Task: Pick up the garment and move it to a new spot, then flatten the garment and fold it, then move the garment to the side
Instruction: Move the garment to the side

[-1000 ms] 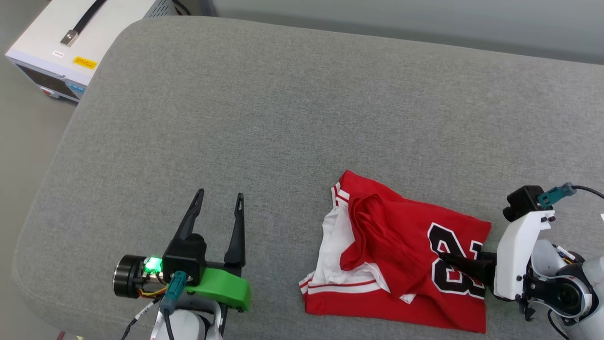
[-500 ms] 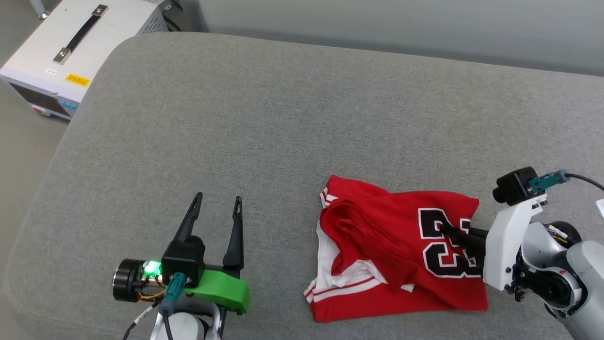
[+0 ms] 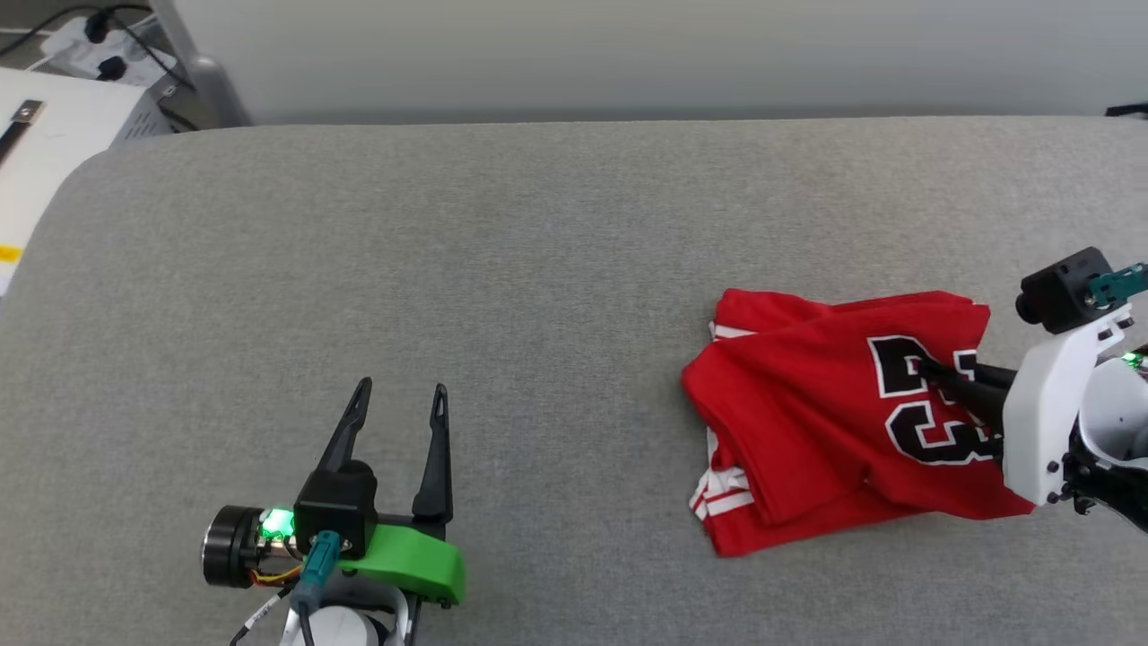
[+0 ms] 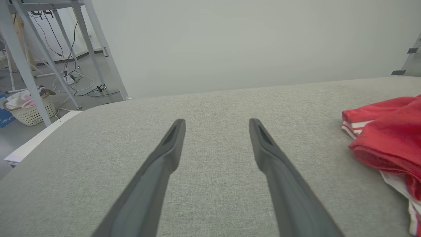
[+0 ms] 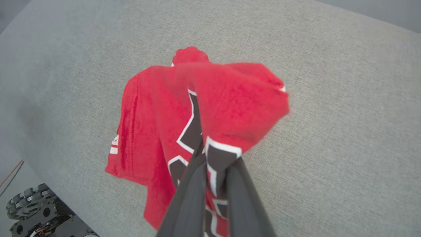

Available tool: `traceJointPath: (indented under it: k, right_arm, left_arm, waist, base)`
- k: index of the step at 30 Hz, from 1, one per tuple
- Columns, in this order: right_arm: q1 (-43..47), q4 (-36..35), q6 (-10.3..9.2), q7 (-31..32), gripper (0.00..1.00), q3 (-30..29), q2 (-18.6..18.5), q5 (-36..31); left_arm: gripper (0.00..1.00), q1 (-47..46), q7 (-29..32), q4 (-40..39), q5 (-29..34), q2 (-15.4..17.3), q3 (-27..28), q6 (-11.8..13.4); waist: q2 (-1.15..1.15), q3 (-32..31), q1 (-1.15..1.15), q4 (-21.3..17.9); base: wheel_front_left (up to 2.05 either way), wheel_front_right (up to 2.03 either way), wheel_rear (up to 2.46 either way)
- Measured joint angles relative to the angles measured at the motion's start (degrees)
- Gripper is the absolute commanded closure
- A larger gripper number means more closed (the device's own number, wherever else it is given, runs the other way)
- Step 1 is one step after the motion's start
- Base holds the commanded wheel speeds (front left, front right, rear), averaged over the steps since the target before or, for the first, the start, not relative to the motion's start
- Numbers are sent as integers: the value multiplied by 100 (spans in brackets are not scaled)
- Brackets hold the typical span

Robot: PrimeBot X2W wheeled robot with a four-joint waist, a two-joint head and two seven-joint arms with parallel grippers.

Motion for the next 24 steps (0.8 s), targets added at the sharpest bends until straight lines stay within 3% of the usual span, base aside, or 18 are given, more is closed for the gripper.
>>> traceJointPath:
  k: [11, 16, 24]
  right_arm:
    - [-407, 736, 0, 18, 100, -643, -594, -132]
    - [-792, 1421, 0, 25, 100, -1021, -925, -272]
    - [-1462, 2619, 0, 11, 100, -1789, -1087, -717]
  left_arm:
    - [0, -452, -1, -378, 118, 160, 10, -3]
    - [0, -723, 0, -573, 142, 253, 11, -7]
    - [0, -1070, -1, -896, 156, 302, 31, 0]
  waist:
    - [0, 549, 0, -626]
    - [0, 1017, 0, -681]
    - [0, 1812, 1, -652]
  base:
    - [0, 0, 0]
    - [0, 0, 0]
    - [0, 0, 0]
